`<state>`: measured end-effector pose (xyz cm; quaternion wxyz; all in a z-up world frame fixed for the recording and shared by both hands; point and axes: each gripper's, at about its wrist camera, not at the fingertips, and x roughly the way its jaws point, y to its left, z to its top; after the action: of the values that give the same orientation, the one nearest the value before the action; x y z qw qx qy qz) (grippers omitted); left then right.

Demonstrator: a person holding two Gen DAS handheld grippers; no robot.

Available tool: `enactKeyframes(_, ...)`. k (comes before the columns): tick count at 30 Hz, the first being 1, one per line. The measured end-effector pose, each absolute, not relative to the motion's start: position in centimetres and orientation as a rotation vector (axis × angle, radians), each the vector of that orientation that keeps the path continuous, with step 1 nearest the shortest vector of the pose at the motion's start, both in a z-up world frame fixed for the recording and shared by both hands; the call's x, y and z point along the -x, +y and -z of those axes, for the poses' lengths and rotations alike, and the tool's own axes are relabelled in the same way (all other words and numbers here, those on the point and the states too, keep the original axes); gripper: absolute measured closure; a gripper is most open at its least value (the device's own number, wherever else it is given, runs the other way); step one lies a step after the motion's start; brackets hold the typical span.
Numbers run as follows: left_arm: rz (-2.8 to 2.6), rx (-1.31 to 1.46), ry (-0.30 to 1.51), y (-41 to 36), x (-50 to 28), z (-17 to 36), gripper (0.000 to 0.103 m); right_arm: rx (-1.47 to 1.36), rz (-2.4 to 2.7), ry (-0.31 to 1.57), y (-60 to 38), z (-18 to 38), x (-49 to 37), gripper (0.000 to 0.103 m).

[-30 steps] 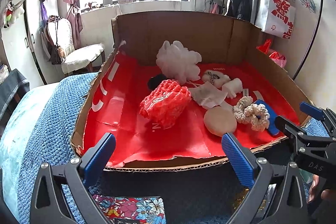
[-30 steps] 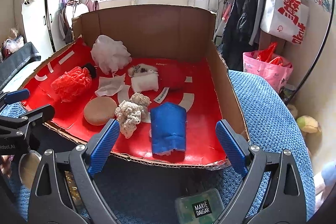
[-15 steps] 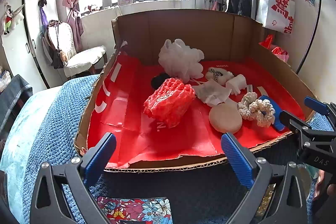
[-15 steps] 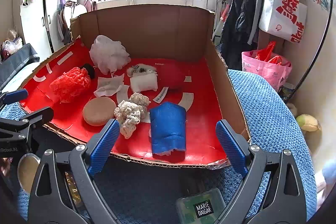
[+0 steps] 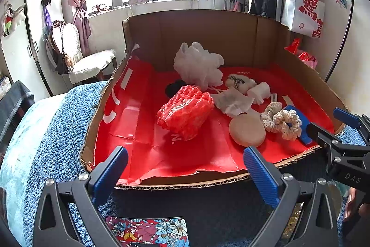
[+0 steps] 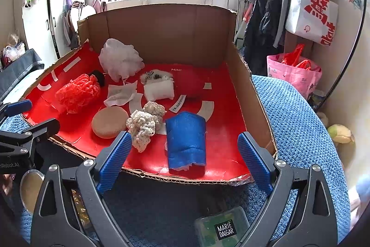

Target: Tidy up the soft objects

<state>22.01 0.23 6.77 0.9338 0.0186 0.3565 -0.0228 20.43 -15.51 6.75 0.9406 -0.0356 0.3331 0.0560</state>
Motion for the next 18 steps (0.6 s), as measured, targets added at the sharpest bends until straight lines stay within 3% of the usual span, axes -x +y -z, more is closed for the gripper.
enactKeyframes(18, 0.049, -0.036, 0.731, 0.22, -22.0, -6.77, 0.001, 0.071, -0.115, 0.683, -15.45, -6.62, -20.5, 0.009)
